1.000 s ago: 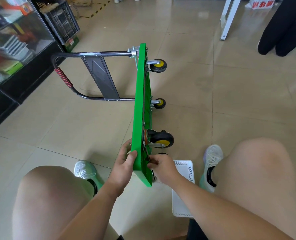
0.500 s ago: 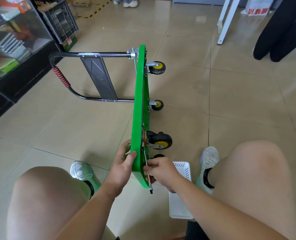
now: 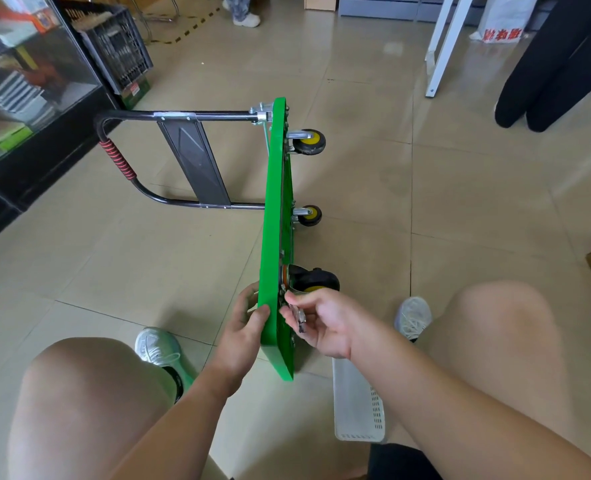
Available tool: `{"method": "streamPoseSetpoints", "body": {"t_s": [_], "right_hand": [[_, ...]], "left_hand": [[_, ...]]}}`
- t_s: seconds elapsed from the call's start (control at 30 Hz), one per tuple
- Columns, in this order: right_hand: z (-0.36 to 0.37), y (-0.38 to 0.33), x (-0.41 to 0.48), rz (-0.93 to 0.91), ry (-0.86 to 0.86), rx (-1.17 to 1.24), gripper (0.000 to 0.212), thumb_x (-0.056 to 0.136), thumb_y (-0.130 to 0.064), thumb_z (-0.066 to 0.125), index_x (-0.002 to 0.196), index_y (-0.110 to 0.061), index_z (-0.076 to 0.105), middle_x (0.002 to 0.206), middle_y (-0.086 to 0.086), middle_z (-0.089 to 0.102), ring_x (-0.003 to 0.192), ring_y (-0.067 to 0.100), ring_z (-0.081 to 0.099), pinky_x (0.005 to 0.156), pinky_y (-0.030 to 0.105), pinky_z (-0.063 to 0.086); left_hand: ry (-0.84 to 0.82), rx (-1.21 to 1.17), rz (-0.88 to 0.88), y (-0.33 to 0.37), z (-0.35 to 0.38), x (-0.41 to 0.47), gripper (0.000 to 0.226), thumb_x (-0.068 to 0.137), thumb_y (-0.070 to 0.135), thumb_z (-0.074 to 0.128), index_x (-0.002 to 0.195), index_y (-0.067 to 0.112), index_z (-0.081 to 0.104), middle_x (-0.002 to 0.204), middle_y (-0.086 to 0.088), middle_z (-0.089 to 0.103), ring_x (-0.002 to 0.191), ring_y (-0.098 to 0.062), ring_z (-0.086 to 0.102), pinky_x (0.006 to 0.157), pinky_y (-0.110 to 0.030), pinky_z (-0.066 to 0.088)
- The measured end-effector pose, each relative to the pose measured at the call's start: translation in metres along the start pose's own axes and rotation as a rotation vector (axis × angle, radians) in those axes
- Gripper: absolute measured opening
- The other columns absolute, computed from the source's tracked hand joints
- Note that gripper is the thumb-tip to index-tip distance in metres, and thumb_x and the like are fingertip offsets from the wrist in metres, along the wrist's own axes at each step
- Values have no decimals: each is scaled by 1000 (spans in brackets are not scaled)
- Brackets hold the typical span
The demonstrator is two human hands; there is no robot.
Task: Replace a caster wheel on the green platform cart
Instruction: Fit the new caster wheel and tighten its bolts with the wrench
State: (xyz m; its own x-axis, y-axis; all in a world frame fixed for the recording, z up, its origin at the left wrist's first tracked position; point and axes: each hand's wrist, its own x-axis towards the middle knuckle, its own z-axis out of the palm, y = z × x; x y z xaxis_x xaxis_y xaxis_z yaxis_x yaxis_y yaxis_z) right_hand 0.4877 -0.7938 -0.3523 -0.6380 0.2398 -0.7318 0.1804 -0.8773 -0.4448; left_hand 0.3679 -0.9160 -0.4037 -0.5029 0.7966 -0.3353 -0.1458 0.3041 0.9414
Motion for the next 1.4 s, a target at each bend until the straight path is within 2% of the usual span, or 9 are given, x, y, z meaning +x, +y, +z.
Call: {"method": "streamPoseSetpoints", "body": {"t_s": [0.17, 0.27, 0.37, 0.53, 0.67, 0.97, 1.13, 1.23, 1.4], "right_hand": [[-9, 9, -2, 11, 21, -170, 17, 97, -11, 63, 84, -2, 64, 63, 5, 64, 48, 11, 62, 47, 19, 52], [-21, 26, 3, 3, 77, -377, 12, 96, -12, 65, 94, 0, 66, 70, 6, 68, 58, 17, 66, 56, 28, 55], [-32, 44, 10, -68, 151, -475, 14, 94, -7, 67, 104, 3, 70, 83, 10, 71, 67, 23, 70, 63, 32, 59], [-38, 66, 28, -159, 186, -567, 17, 91, -6, 71, 107, -7, 77, 100, 15, 77, 93, 34, 75, 82, 42, 63], [-37, 74, 44, -202, 213, -605, 17, 89, -9, 73, 105, -13, 78, 97, 7, 78, 92, 29, 75, 86, 45, 62], [-41, 74, 61, -278, 202, -629, 20, 93, -9, 70, 106, -21, 78, 94, -6, 79, 91, 15, 74, 90, 35, 60], [-46, 75, 62, -281, 161, -593, 24, 95, -4, 65, 107, -21, 77, 89, -10, 78, 79, 3, 72, 69, 17, 53], [-48, 76, 65, -255, 134, -577, 25, 96, -5, 65, 113, -19, 76, 96, -6, 79, 88, 11, 74, 78, 25, 57], [-51, 77, 68, -225, 123, -544, 24, 95, -6, 67, 115, -15, 75, 97, 1, 79, 91, 21, 74, 93, 41, 59]], "left_hand": [[8, -3, -2, 0, -1, 0, 34, 108, 20, 48, 136, 39, 53, 133, 1, 66, 113, -18, 69, 91, -28, 53], [15, -17, 3, -1, -1, 0, 35, 109, 18, 47, 135, 39, 53, 133, 2, 66, 113, -18, 68, 92, -30, 53], [7, -19, 5, 0, 0, -1, 37, 99, 32, 52, 135, 42, 54, 133, 3, 65, 114, -18, 68, 90, -29, 54], [15, -8, 10, -2, 0, 0, 36, 102, 33, 51, 136, 43, 53, 132, 0, 66, 114, -21, 68, 92, -36, 56], [17, -2, 7, -1, 0, -1, 45, 93, 41, 49, 137, 45, 53, 134, 1, 65, 119, -21, 66, 103, -46, 54], [24, 6, 10, -1, 0, -2, 36, 110, 17, 43, 135, 42, 54, 131, 2, 67, 116, -18, 68, 100, -38, 55], [31, 12, 6, -1, -1, -1, 35, 108, 22, 47, 136, 42, 53, 134, 0, 65, 118, -19, 67, 101, -39, 55], [28, 14, 3, -3, -2, -1, 38, 110, 16, 43, 138, 41, 52, 137, 0, 64, 119, -19, 67, 103, -41, 54], [19, 22, 11, -1, -1, -1, 38, 110, 15, 42, 139, 38, 51, 135, 1, 64, 115, -16, 68, 90, -25, 57]]}}
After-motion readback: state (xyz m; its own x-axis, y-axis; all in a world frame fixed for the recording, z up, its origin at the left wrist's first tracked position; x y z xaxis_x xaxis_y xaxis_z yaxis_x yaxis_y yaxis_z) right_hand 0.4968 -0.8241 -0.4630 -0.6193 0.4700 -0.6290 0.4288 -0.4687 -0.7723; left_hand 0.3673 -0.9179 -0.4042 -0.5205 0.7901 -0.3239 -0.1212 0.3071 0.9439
